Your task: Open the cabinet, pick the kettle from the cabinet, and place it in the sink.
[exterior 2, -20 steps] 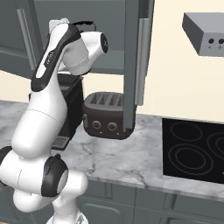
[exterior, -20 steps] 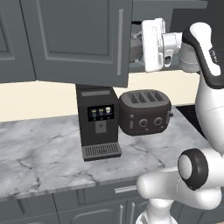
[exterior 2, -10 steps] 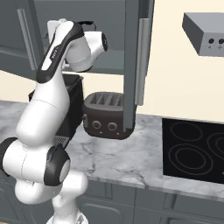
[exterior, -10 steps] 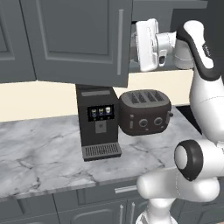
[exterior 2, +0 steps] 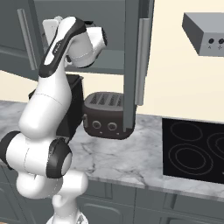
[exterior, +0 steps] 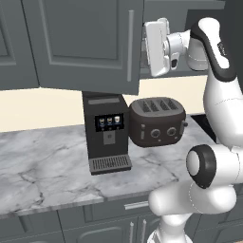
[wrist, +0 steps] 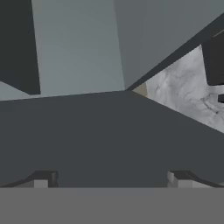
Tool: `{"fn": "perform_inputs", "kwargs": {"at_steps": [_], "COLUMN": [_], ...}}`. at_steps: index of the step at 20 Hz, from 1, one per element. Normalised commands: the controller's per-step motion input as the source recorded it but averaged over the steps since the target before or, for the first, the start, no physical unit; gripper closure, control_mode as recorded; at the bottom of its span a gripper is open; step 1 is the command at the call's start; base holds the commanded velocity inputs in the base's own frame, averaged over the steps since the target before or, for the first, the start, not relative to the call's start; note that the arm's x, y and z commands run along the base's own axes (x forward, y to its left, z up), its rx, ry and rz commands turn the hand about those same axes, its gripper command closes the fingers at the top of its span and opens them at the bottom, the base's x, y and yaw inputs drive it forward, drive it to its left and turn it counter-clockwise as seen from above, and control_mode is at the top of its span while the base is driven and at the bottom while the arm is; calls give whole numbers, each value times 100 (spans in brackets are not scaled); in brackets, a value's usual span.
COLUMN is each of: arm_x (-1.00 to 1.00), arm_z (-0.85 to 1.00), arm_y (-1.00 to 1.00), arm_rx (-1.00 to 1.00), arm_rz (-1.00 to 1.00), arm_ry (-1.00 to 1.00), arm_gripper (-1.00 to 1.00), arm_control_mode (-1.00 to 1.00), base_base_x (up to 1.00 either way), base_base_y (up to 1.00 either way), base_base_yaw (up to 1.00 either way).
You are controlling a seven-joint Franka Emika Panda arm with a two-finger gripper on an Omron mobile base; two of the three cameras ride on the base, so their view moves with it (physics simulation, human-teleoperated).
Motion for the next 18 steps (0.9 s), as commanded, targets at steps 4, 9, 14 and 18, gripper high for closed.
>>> {"fn": "perform_inputs", "kwargs": {"at_steps": [4, 9, 14, 18], "arm_x": [-15, -39, -43, -41], "arm_z": [0, 0, 1, 2], "arm_y": [24, 20, 23, 33], "arm_rx": [0, 0, 0, 0], "arm_rz": [7, 12, 9, 7], "arm_ry": [-16, -16, -10, -1], "arm_gripper": [-100, -100, -100, -100], "arm_control_mode": [-100, -100, -100, -100], "base_base_x": [0, 0, 0, 0], "base_base_y": [0, 0, 0, 0], "base_base_yaw": [0, 0, 0, 0]}}
